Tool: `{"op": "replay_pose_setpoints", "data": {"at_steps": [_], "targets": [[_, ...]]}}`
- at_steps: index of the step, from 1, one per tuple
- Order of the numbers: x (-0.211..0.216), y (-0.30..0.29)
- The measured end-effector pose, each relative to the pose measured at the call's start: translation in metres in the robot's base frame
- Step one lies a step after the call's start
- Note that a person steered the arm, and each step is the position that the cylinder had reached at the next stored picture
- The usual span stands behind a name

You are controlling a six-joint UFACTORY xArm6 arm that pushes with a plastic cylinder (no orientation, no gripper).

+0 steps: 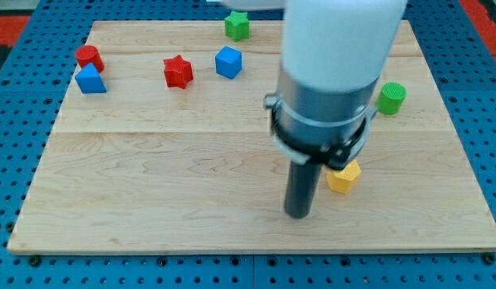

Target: Push the yellow hexagon towards the bottom left

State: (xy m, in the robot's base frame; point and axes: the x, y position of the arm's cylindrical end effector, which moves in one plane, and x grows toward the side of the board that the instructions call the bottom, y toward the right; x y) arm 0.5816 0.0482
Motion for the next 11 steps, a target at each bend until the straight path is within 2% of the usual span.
{"op": "replay_pose_setpoints", "data": {"at_steps": [1, 2, 4, 5, 6, 7, 8, 9, 10, 11], "targets": [[0.013, 0.057], [-0.012, 0.102], [-0.014, 0.1], [0.013, 0.138], [-0.031, 0.125], [-0.058, 0.076], [-0.059, -0.033], [-0.075, -0.017], [-0.111, 0.021], [-0.121, -0.043]]}}
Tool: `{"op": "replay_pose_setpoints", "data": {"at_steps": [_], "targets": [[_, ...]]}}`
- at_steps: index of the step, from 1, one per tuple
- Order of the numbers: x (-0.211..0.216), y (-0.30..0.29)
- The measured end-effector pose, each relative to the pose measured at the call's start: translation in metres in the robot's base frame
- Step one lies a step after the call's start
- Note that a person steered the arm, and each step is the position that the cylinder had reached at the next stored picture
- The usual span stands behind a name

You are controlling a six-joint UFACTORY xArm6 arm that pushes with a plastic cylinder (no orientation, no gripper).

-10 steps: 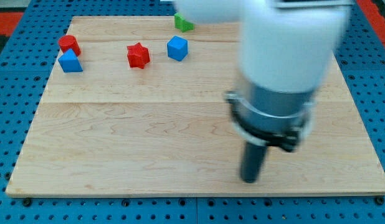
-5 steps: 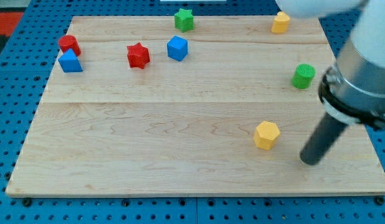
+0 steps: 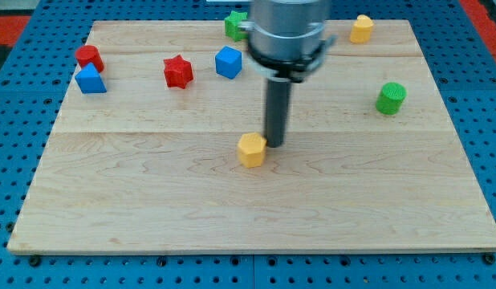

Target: Push the yellow hexagon towards the bottom left

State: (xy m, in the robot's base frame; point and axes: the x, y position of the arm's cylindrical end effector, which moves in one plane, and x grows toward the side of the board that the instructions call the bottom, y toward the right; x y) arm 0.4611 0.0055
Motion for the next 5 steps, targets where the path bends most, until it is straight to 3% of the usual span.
{"op": "replay_pose_setpoints", "data": {"at_steps": [1, 3, 4, 5], "targets": [[0.022, -0.087], [0.006, -0.033], [0.062, -0.078], [0.086, -0.191]]}}
